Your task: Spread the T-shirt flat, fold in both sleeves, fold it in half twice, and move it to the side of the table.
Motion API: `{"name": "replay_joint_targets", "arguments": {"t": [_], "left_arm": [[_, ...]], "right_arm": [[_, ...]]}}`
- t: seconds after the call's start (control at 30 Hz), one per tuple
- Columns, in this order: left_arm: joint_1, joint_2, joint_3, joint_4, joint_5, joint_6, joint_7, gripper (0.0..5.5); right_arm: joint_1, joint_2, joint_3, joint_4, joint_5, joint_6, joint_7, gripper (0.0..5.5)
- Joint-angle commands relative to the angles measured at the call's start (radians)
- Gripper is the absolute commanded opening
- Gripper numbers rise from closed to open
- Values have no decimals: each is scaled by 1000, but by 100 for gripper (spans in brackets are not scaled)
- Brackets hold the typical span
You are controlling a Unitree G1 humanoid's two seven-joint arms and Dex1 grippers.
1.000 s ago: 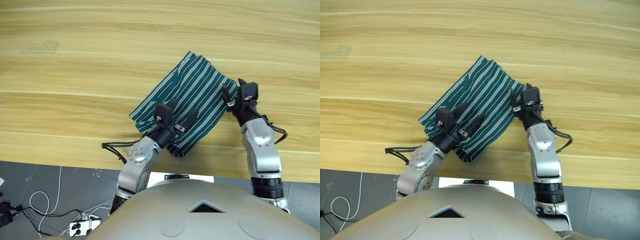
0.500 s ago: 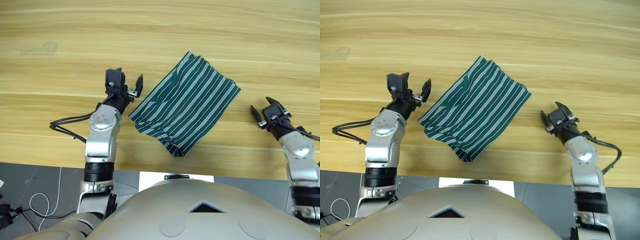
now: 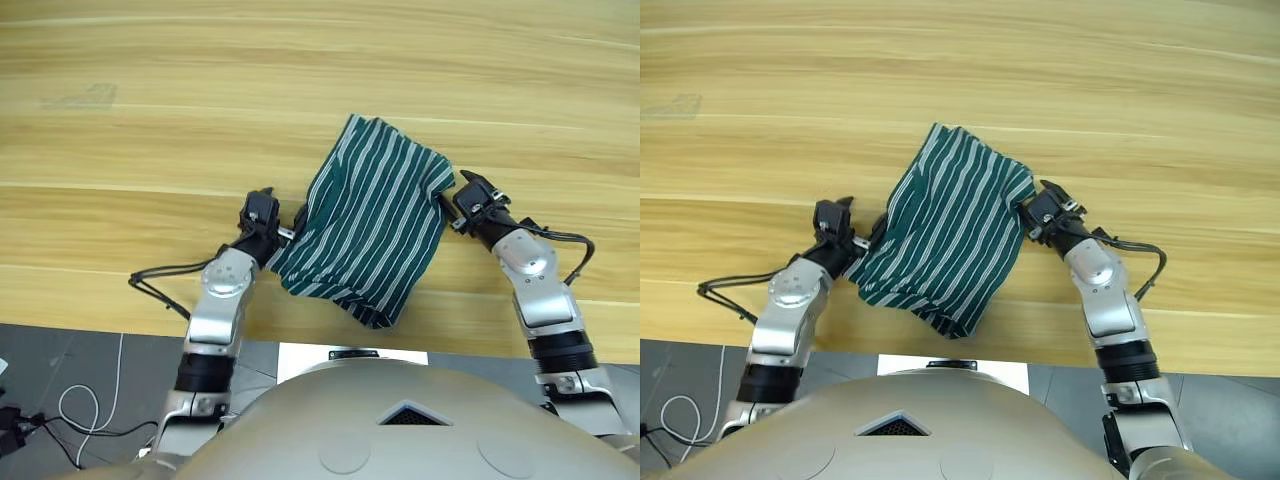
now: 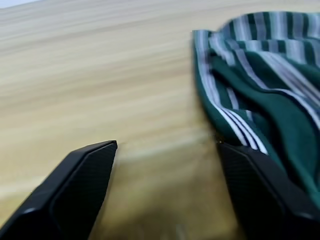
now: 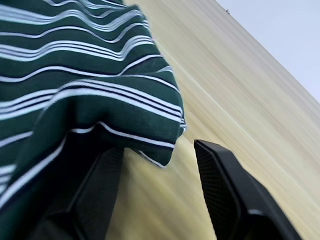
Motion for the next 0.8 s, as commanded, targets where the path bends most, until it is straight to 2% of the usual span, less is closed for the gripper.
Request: {"name": "replay_joint_targets", "arguments": {"t": [0.03,0.23,0.4,0.5,0.57,0.7,0.8], "left_arm": [[144,15,-37,-44,10,97,-2,378],[155,-9,12,-18,3,90,41,378],[100,-26,101,32,-12,41,77,378],[92,-46,181,-26,-85,-19,65,378],[109,-67,183,-122,-158,-79,15,378],[155,-107,112,-229,-241,-161,-67,378],[196,-91,16,-258,-232,-187,-135,378]], "right_arm": [[-115,40,32,146,-34,24,-16,259],[-308,92,29,422,-45,-58,-92,259],[-308,69,-23,428,-19,-114,-127,259],[-133,36,-67,113,41,-86,-67,259],[13,38,-67,-161,103,-31,-21,259],[316,-13,-16,-561,202,10,74,259],[460,-110,8,-597,210,-38,170,259]]}}
